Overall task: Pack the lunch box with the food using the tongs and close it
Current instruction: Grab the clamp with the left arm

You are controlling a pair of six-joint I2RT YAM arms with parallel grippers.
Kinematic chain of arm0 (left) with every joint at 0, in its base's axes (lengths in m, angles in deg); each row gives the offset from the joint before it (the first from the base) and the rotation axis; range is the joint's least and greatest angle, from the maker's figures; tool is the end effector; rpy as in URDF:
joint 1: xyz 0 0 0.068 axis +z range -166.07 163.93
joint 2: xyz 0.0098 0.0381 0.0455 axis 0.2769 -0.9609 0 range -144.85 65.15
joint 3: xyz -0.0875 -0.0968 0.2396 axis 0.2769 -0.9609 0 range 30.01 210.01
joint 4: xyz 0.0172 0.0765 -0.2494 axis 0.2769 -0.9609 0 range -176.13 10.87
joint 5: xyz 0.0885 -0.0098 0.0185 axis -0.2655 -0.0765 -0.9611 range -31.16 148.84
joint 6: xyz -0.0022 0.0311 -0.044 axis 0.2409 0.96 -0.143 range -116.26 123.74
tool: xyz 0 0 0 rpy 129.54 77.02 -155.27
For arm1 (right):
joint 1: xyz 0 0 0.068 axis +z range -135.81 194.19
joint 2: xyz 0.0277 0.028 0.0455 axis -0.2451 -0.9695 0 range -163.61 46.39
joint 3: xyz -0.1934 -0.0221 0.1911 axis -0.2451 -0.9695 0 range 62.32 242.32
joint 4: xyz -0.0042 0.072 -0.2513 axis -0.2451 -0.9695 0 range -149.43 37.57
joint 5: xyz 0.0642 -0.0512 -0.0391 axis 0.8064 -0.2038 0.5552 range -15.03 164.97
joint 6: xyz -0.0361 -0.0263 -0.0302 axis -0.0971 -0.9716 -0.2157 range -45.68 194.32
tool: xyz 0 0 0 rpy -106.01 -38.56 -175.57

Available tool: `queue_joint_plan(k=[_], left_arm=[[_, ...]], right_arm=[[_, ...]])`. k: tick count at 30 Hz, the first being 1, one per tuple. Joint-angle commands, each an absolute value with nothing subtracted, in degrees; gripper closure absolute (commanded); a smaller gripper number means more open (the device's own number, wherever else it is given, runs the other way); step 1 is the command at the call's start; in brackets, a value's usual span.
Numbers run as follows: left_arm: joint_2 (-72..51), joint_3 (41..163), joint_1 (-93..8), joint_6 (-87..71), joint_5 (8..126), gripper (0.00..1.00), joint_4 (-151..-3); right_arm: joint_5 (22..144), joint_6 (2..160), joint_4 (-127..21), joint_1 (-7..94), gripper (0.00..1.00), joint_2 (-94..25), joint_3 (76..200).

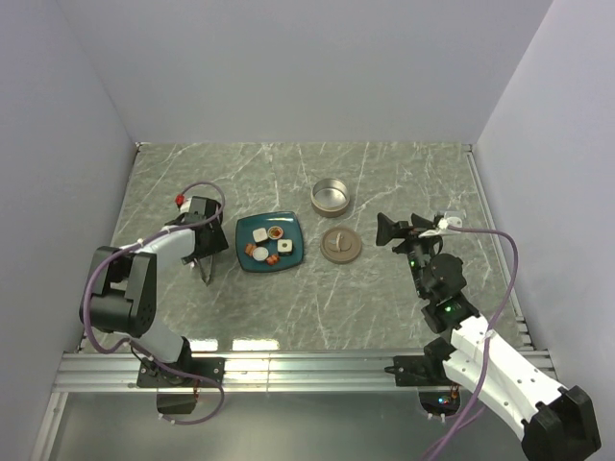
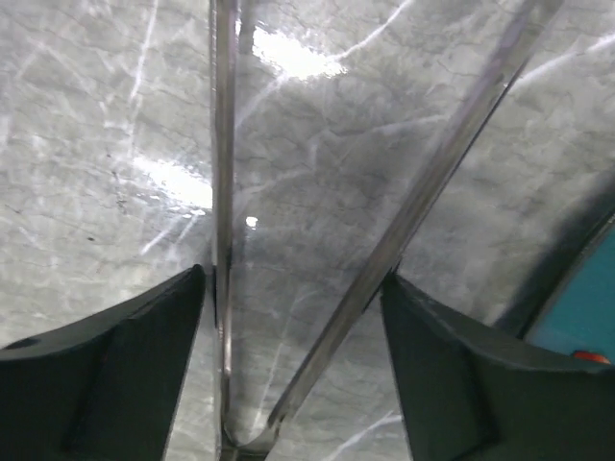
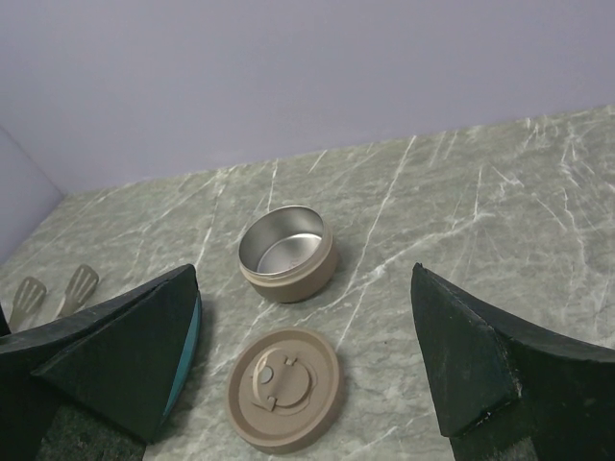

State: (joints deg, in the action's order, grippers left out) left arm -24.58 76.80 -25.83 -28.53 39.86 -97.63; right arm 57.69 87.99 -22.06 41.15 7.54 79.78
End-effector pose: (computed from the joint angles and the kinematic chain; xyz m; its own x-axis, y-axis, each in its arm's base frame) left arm 0.2883 -0.0378 0.1600 -0.7357 -0.3858 -0.5566 -0.4563 0.8897 -0.0136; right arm 0.1573 0.0682 0.2625 0.0946 0.3013 -0.9488 -0.1995 0.9395 0.2785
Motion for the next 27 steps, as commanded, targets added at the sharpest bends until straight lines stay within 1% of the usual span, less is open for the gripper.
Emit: queue_joint_plan(k=[1, 2, 4, 5, 8, 12, 16, 20, 27], left_arm=[[-24.58, 79.05, -25.48, -28.16, 37.66, 0.22, -98.90], [-25.02, 79.49, -25.48, -28.25, 37.57, 0.29, -99.07], [-25.90, 79.76, -25.48, -28.16, 37.22, 0.37, -99.43], [-25.90, 79.93, -25.48, -28.16, 37.05, 0.45, -99.34], [-24.59, 79.32, -25.48, -28.42, 34.69, 0.51, -99.25], [-19.33, 78.35, -26.18, -28.95, 32.04, 0.52, -99.17], [-12.03, 76.34, -28.37, -29.13, 30.37, 0.49, -97.94], [-4.22, 74.49, -29.70, -28.95, 30.98, 0.46, -96.09], [3.18, 72.11, -31.89, -27.99, 32.73, 0.44, -93.72]], right_arm=[[58.01, 88.12, -20.79, 40.73, 0.01, 8.59, 79.11], [58.09, 88.12, -20.88, 40.73, 0.01, 8.59, 79.20], [58.18, 88.03, -20.88, 40.73, 0.01, 8.94, 78.93], [58.18, 88.12, -20.79, 40.73, 0.01, 8.95, 78.93], [58.18, 88.03, -20.53, 40.73, 0.01, 9.21, 78.67], [58.27, 87.94, -20.44, 40.73, 0.01, 9.21, 78.49], [58.36, 87.94, -20.27, 40.73, 0.01, 9.21, 78.32], [58.27, 87.77, -20.18, 40.64, 0.01, 8.77, 78.41], [58.01, 87.86, -20.18, 40.64, 0.01, 7.45, 78.84]])
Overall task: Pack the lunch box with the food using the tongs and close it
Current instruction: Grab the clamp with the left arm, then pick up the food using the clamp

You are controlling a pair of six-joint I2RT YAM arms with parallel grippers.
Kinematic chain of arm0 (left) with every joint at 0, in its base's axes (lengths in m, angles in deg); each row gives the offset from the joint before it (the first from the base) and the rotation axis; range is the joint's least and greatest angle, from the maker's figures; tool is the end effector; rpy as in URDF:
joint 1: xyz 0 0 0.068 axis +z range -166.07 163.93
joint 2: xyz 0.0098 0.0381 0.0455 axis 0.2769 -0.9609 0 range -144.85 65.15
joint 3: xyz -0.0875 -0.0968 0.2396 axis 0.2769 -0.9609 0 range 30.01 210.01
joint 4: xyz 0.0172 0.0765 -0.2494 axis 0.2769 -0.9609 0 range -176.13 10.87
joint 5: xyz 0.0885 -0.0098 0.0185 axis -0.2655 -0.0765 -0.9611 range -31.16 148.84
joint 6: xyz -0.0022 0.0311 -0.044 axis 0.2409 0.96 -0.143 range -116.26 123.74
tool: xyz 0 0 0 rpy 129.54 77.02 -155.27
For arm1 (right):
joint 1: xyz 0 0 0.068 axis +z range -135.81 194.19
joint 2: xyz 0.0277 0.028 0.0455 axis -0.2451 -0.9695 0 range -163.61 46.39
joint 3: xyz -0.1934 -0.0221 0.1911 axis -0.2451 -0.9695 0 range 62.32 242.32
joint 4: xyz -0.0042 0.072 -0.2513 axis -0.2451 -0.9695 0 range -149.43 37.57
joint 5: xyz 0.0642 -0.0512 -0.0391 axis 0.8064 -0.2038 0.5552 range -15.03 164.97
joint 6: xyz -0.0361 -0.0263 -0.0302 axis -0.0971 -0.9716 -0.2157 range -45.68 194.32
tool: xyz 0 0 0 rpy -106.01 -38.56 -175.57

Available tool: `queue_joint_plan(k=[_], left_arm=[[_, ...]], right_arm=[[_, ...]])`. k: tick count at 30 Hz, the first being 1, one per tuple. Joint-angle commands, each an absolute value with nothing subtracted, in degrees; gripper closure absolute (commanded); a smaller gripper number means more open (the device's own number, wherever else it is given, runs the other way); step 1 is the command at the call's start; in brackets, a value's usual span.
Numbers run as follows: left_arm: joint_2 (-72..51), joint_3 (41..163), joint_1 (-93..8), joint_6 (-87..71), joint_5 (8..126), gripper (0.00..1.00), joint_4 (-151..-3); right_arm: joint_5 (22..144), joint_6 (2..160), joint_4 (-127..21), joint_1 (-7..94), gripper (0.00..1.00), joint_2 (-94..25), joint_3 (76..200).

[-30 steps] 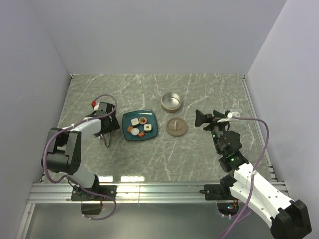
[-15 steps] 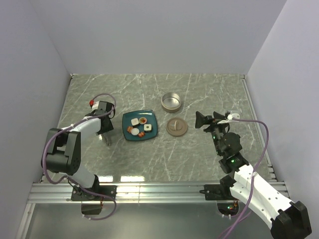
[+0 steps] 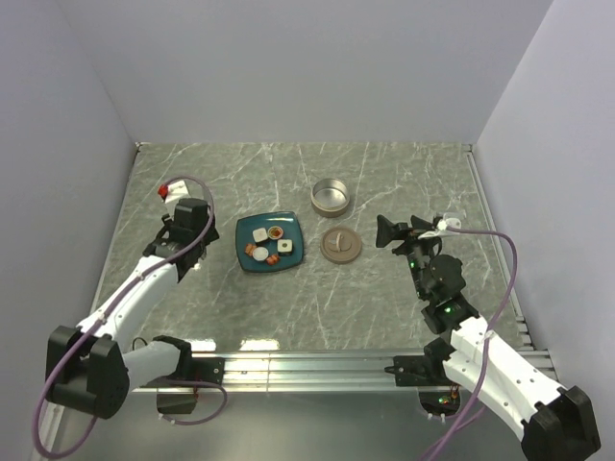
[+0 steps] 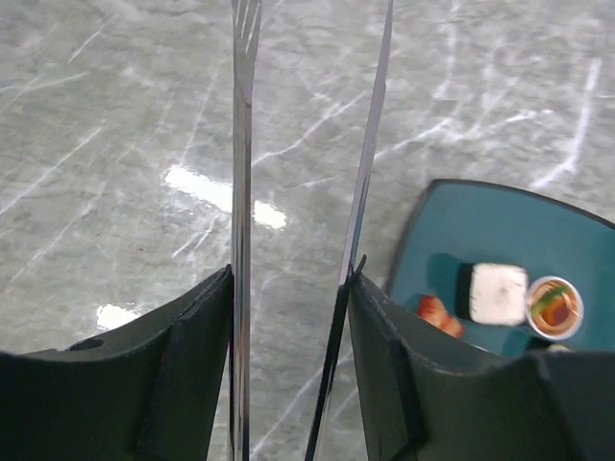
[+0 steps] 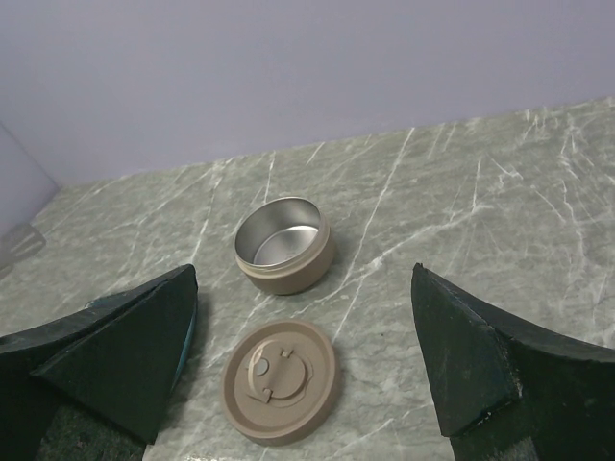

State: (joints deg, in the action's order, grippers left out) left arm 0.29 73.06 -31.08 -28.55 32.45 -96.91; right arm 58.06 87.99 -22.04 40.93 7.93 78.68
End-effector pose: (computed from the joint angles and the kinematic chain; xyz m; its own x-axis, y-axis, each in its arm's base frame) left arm 0.2352 -0.0467 0.2497 -0.4677 -0.3701 -0.8027 -0.4126 0.8945 -0.1721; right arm 0.1563 0.0672 0.2567 0.0841 0.2956 -0.9516 -0.1990 0.9407 0.2746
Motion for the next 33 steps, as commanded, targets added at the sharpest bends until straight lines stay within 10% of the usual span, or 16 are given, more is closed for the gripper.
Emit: queue_joint_plan(k=[1, 15, 33], left_arm=[[4.06, 71.42, -32.07, -27.46, 34.22, 0.45, -93.37], [17.69, 64.03, -42.69, -27.19, 48.82, 0.49, -87.82], [19.01, 63.75, -76.70, -45.36, 21.60, 0.51, -101.35]], right_arm=[[57.83, 87.86, -20.09, 40.55, 0.01, 7.54, 78.85], [57.74, 87.24, -21.05, 40.47, 0.01, 5.08, 82.01], [61.17, 89.35, -27.20, 40.03, 0.01, 10.52, 82.36]])
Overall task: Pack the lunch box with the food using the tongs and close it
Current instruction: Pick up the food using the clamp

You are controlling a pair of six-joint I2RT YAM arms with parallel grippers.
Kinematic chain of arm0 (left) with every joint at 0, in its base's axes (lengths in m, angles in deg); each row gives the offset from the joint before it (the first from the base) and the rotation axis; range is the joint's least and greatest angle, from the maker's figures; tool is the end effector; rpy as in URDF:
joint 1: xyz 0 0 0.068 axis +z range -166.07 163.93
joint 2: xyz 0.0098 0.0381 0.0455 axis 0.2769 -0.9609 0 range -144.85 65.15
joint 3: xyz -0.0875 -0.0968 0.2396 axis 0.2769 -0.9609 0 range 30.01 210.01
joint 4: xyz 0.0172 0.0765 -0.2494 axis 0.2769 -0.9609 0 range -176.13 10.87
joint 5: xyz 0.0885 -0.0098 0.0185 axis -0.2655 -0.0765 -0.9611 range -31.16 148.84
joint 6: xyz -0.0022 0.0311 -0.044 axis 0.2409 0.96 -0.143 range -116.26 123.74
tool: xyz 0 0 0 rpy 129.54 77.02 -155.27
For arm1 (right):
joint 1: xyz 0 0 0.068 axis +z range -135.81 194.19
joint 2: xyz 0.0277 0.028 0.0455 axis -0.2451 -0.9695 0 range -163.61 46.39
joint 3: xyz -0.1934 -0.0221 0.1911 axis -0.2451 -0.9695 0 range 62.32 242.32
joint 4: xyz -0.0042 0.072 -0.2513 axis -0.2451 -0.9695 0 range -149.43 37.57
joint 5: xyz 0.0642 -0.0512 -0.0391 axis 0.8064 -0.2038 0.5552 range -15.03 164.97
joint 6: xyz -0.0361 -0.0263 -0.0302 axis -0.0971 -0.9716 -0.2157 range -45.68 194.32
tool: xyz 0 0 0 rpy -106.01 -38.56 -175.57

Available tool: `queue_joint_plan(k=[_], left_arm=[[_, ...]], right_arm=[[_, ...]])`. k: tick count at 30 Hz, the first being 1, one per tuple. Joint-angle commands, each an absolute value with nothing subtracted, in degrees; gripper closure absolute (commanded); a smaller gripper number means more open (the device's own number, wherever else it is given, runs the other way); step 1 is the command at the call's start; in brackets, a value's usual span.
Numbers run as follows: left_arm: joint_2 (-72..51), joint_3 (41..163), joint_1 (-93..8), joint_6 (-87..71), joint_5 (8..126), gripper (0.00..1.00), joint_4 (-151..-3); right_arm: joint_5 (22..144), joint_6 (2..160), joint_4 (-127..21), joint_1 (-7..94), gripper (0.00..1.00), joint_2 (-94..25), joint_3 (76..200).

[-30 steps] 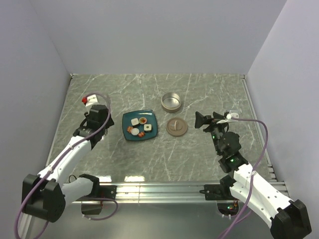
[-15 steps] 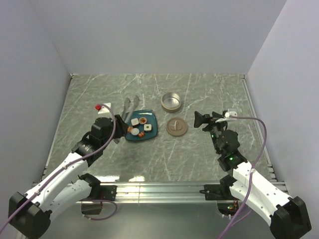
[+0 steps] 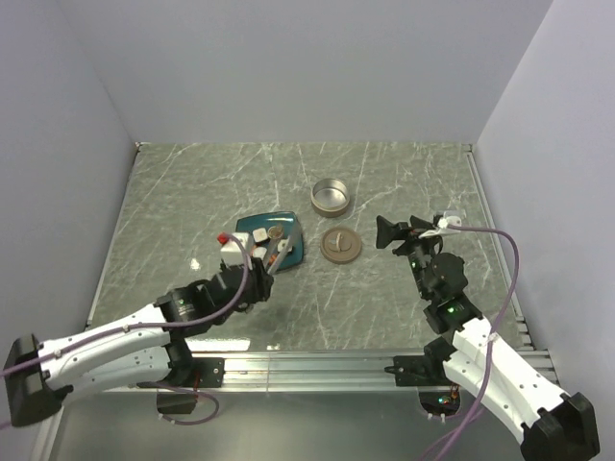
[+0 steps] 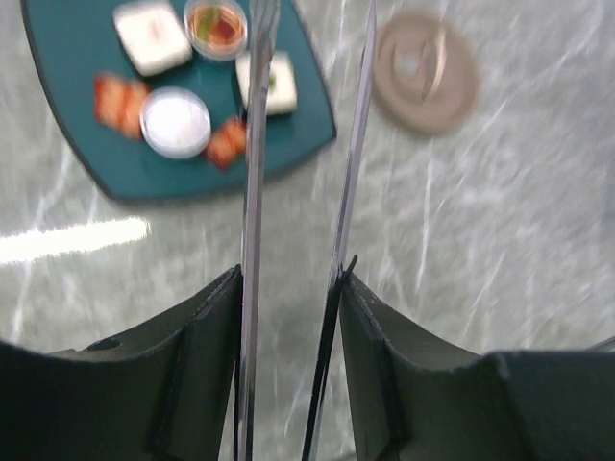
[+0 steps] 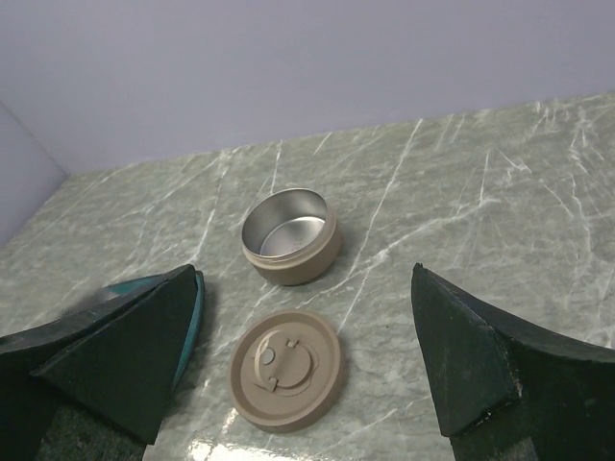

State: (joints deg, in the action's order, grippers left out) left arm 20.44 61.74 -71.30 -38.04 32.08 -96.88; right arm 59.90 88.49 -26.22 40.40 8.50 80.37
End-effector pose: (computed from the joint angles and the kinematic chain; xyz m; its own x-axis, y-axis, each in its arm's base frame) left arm 0.1133 -0.1351 0.2487 -0.5590 -0.2380 -0.7942 0.1880 0.8966 -0.4010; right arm 0.1568 0.0669 0.2609 0.0488 0.2875 -0.9565 -0.2132 0.9386 0.2712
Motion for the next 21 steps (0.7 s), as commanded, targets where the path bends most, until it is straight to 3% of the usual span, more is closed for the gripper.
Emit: queue_joint_plan(k=[1, 12, 21], left_arm=[[18.75, 63.94, -78.46, -46.60, 18.01, 0.51, -103.01], [11.38, 69.03, -89.20, -64.80, 5.75, 0.49, -119.63], [9.78, 68.86, -89.81, -59.72, 9.88, 0.49, -113.32]], right_arm=[[61.08, 89.52, -27.47, 40.03, 0.01, 10.96, 82.19], [61.79, 90.05, -28.97, 39.85, 0.01, 14.57, 81.04], [62.49, 90.14, -29.05, 39.85, 0.01, 14.31, 81.22]])
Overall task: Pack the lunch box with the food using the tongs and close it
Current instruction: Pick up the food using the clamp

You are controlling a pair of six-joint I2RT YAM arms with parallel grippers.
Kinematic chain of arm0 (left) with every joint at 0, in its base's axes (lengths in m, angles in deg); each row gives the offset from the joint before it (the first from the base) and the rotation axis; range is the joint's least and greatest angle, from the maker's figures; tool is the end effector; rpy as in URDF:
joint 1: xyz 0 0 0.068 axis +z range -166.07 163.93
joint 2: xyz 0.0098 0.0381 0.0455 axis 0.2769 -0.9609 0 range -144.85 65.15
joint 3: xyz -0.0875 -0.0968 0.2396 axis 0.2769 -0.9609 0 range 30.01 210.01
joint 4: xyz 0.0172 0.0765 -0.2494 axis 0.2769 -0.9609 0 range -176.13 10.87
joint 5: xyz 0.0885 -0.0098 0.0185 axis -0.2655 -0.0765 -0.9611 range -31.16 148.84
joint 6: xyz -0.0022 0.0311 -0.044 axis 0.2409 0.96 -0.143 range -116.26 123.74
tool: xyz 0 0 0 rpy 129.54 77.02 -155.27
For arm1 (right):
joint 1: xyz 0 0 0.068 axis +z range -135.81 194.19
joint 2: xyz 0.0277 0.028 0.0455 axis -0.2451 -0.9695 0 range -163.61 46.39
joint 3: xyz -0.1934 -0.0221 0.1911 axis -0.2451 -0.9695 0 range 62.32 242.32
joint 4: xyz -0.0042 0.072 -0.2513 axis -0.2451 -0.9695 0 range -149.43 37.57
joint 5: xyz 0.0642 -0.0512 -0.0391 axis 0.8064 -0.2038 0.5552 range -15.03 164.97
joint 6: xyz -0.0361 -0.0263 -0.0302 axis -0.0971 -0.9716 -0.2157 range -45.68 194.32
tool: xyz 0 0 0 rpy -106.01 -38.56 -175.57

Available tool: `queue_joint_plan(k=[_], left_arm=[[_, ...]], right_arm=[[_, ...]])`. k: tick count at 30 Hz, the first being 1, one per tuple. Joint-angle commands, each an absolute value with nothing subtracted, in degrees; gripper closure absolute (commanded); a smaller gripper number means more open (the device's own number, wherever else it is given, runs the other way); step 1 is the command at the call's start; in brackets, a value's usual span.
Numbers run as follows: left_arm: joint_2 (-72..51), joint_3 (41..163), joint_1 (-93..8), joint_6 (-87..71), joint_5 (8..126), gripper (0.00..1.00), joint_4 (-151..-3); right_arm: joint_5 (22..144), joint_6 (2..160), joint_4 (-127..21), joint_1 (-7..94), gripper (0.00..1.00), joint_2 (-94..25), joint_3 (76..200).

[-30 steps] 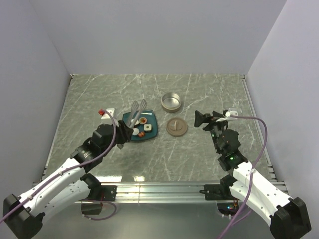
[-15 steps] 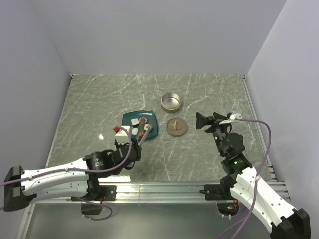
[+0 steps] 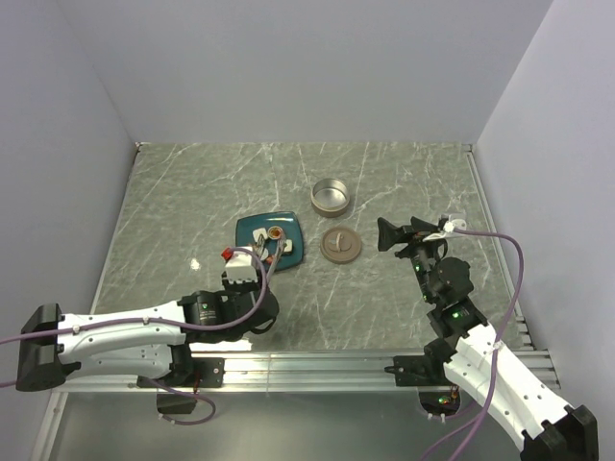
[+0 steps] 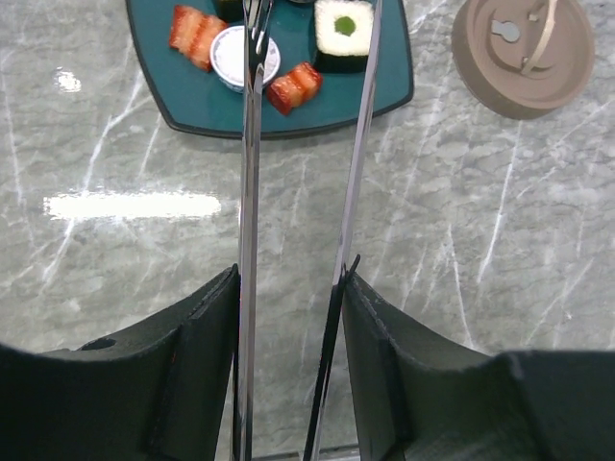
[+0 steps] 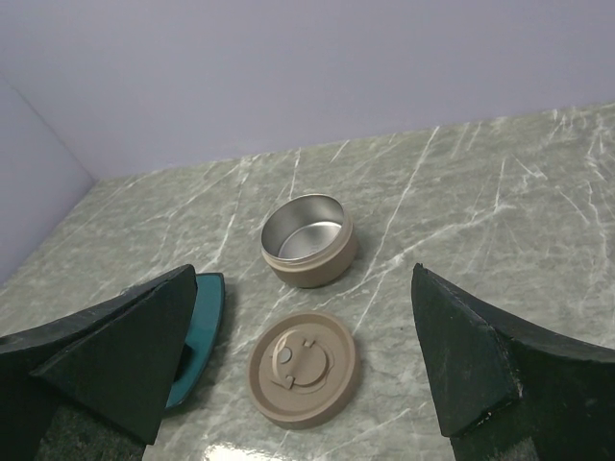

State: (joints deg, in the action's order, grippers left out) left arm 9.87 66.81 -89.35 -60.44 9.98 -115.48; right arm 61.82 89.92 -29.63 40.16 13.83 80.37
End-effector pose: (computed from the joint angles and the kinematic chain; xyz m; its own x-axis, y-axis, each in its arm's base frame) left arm 0.0766 -0.1620 0.2302 -0.5573 -0.2033 -0.8050 0.0082 0.9682 -0.2502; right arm 0.1449 0.0616 0.2679 0.0645 0.3227 -0.9443 -0.2507 0.9212 0.2977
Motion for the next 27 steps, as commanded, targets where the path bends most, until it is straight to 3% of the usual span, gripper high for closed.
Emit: queue_joint_plan(k=[1, 27], left_arm=[[9.87, 68.77, -89.73, -59.10, 10.41, 0.49, -111.49], [6.01, 64.64, -84.11, -51.81, 20.07, 0.46, -101.19]], right_arm=[[62.49, 90.14, -29.05, 39.85, 0.01, 14.65, 81.13], [62.58, 90.32, -29.49, 39.76, 0.01, 16.42, 80.43]])
